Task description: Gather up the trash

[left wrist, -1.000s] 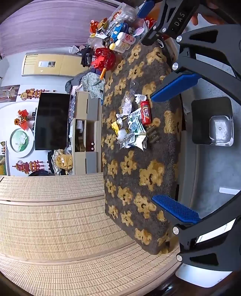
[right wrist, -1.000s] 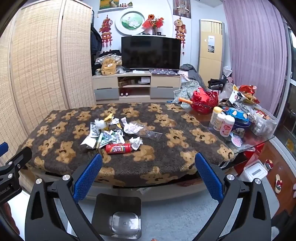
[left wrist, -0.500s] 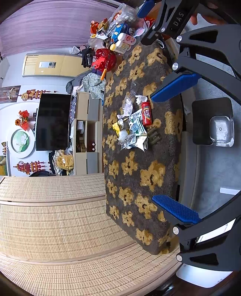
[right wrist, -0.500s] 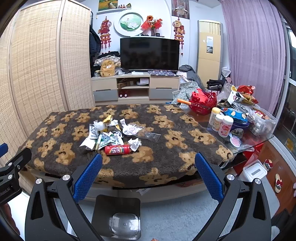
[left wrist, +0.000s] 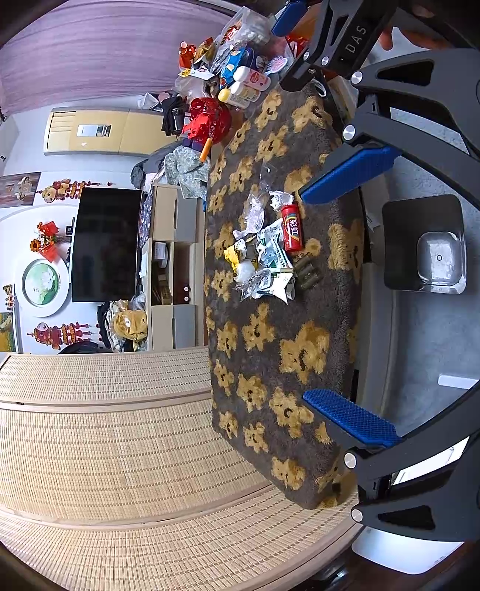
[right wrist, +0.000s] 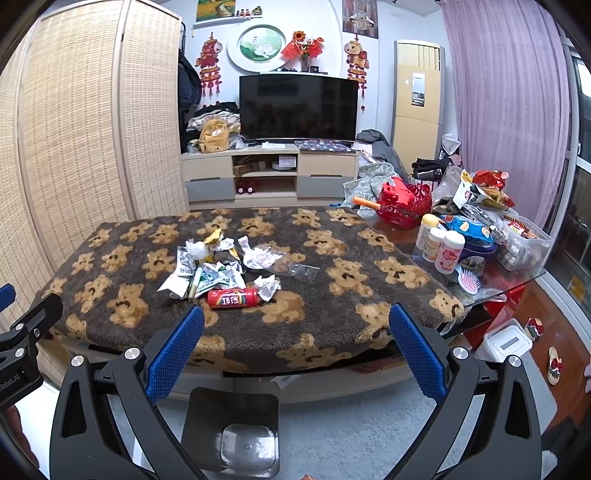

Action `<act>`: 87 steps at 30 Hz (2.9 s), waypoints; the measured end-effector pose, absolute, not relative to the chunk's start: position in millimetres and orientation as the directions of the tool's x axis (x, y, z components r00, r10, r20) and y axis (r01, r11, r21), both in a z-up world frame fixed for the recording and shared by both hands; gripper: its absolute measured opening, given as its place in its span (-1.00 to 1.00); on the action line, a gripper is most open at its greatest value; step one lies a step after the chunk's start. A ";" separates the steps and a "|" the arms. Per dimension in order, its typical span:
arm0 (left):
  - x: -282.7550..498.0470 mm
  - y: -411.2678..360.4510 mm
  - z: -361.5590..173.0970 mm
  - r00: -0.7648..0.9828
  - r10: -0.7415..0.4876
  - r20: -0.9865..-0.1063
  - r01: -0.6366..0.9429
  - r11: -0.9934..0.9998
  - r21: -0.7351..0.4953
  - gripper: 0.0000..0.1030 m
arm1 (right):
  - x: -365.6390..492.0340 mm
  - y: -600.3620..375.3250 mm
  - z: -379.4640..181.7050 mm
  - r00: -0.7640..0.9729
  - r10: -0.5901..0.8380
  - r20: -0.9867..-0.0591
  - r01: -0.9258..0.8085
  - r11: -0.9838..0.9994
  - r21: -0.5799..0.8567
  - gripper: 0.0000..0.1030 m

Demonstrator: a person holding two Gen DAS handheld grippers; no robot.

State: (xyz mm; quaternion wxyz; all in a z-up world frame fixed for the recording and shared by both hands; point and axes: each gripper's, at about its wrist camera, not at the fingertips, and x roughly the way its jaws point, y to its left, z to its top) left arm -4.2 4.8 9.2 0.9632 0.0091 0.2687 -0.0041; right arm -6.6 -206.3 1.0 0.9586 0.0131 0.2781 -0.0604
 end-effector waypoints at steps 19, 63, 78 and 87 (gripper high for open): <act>-3.8 5.1 12.4 0.858 0.000 -0.513 0.009 1.000 0.016 0.84 | -8.4 -215.4 3.2 0.841 -0.114 -0.528 0.132 0.991 -0.004 0.94; 58.8 16.0 -57.2 0.733 0.015 -0.681 -0.007 1.000 0.015 0.84 | 49.6 -240.4 -68.4 0.717 -0.079 -0.693 0.126 0.992 0.017 0.94; 152.0 11.0 -126.2 0.622 -0.029 -0.783 0.032 0.999 -0.011 0.78 | 154.6 -258.6 -126.1 0.643 0.039 -0.765 0.090 0.988 0.126 0.87; 202.8 -17.1 -151.3 0.581 -0.093 -0.809 0.085 0.995 -0.053 0.70 | 209.0 -239.9 -145.0 0.638 0.102 -0.763 0.047 0.984 0.171 0.42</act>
